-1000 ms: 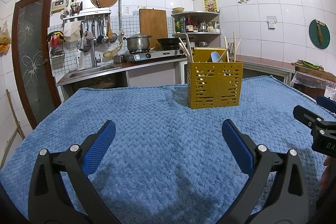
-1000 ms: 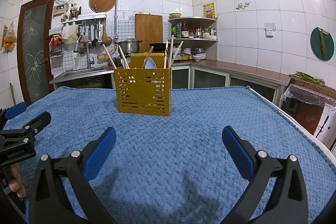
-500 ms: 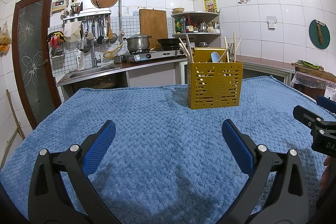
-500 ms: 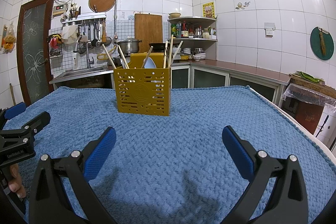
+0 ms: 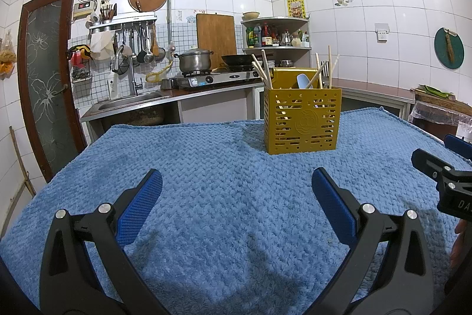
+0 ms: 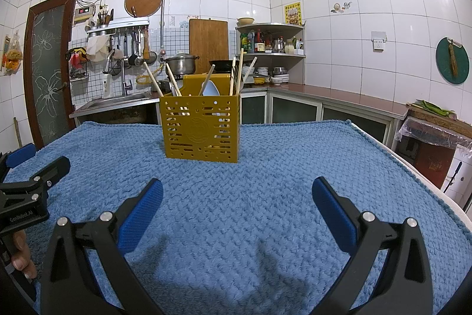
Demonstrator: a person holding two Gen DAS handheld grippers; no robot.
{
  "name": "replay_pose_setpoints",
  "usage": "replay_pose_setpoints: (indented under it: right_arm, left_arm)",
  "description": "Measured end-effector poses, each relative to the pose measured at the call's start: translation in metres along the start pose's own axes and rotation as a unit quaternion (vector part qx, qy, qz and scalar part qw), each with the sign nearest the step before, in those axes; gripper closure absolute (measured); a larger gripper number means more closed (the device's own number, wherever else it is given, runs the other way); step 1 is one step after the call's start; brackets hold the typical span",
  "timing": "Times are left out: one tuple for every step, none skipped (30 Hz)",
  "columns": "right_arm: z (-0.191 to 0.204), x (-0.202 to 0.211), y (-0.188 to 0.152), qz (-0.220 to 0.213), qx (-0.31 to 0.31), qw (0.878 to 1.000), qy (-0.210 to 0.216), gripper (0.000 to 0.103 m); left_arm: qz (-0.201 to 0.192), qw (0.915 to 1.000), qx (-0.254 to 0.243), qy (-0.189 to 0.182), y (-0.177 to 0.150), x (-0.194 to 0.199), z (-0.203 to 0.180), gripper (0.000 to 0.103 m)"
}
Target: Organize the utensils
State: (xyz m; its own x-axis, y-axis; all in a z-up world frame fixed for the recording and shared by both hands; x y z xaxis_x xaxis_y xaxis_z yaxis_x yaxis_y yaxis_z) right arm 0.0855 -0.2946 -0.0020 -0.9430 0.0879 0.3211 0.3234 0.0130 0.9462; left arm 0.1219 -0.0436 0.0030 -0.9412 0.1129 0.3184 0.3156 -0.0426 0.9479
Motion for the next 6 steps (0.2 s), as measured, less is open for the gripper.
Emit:
replay_pose_setpoints:
  right_arm:
    - [0.0000,-0.0001,0.0000,0.000,0.000,1.000,0.000,0.004]
    - [0.0000,0.0000,0.0000,0.000,0.000,1.000,0.000,0.004]
    - [0.0000,0.0000,0.0002,0.000,0.000,1.000,0.000,0.004]
    - [0.0000,0.0001,0.0001,0.000,0.000,1.000,0.000,0.004]
    - [-0.0001,-0.0001,0.0002,0.000,0.000,1.000,0.000,0.004]
    - [-0.0001,-0.0001,0.0001,0.000,0.000,1.000,0.000,0.004]
  left_arm:
    - [0.000,1.0000,0.000,0.000,0.0005,0.0012,-0.0007,0.005]
    - [-0.001,1.0000,-0.001,0.001,0.0013,0.0009,-0.0001,0.005]
    - [-0.001,1.0000,0.000,0.001,0.0021,0.0011,0.0004,0.005]
    - [-0.001,1.0000,0.000,0.001,0.0020,0.0010,0.0003,0.005]
    - [-0.001,1.0000,0.000,0.001,0.0023,0.0006,0.0006,0.005]
    - [0.000,1.0000,-0.001,0.001,0.0025,0.0003,0.0009,0.005]
Point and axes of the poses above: each gripper's, at about its wrist camera, not at the fingertips, and x roughly against the way its jaws point, z to its left, y to its top, the point moved 5 cm from there along -x, roughly the way its jaws point, and after that the axes turned 4 degrees about x, right-handed, at the moved point
